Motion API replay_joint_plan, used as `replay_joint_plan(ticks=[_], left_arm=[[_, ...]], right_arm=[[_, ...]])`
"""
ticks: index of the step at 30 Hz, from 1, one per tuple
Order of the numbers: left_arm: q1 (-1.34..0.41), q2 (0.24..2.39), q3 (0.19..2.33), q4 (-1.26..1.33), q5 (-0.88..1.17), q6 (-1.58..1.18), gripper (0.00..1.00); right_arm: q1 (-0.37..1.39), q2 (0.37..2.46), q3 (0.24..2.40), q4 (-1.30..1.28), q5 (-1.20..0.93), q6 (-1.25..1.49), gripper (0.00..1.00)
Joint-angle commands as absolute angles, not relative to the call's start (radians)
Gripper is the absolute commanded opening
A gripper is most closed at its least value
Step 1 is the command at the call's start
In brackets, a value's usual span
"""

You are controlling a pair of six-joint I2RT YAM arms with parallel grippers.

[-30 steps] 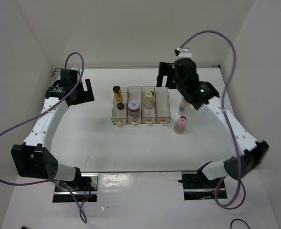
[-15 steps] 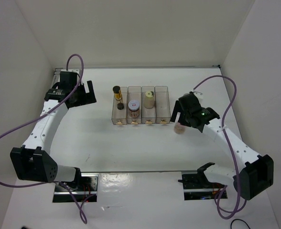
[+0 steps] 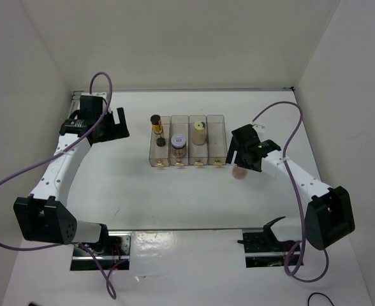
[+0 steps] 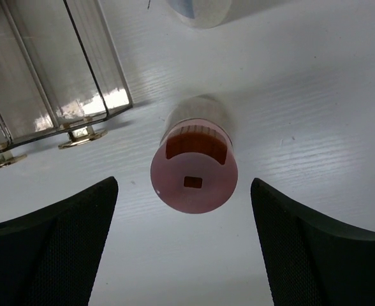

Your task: Organize the condiment bottles

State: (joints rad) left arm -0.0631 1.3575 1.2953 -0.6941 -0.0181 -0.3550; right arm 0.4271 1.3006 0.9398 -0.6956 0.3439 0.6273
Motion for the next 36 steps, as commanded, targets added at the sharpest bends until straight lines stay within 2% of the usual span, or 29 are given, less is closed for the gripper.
replay_joint_plan(ticks=[1,6,9,12,13,16,20,28,36], left_arm=[[-0.058,1.342,1.290,-0.661,0.000,-0.322,1.00],[-0.058,1.361,1.290,-0.661,0.000,-0.322,1.00],[-0.058,1.370,1.290,-0.661,-0.009,-0.322,1.00],[-0.058,1.370,1.290,-0.661,-0.009,-0.322,1.00],[-0.058,1.370,1.290,-0.661,-0.009,-0.322,1.00],[-0.058,1.379,1.290,-0.661,-0.009,-0.322,1.00],[-0.058,1.379,1.290,-0.661,-0.009,-0.322,1.00],[-0.058,1.397,1.299,-0.661,-0.009,-0.322,1.00],[-0.058,1.397,1.299,-0.661,-0.018,-0.322,1.00]], right_arm=[[0.413,1.315,0.959,-0.647,0.402,0.614,0.88],[0.413,1.354,0.959,-0.624,0.411,0.604,0.78],[0.413,1.376,0.959,-0.615,0.411,0.604,0.65],[0.413,1.385,0.959,-0.615,0.420,0.595,0.35],[0.413,1.385,0.959,-0.627,0.420,0.595,0.19],[0.413,1.394,1.012,-0.707,0.439,0.610,0.00],[0.462,1.345,1.084,-0.820,0.449,0.611,0.00],[0.471,1.224,1.262,-0.857,0.217,0.542,0.00],[0.534,1.393,1.440,-0.716,0.166,0.483,0.00]])
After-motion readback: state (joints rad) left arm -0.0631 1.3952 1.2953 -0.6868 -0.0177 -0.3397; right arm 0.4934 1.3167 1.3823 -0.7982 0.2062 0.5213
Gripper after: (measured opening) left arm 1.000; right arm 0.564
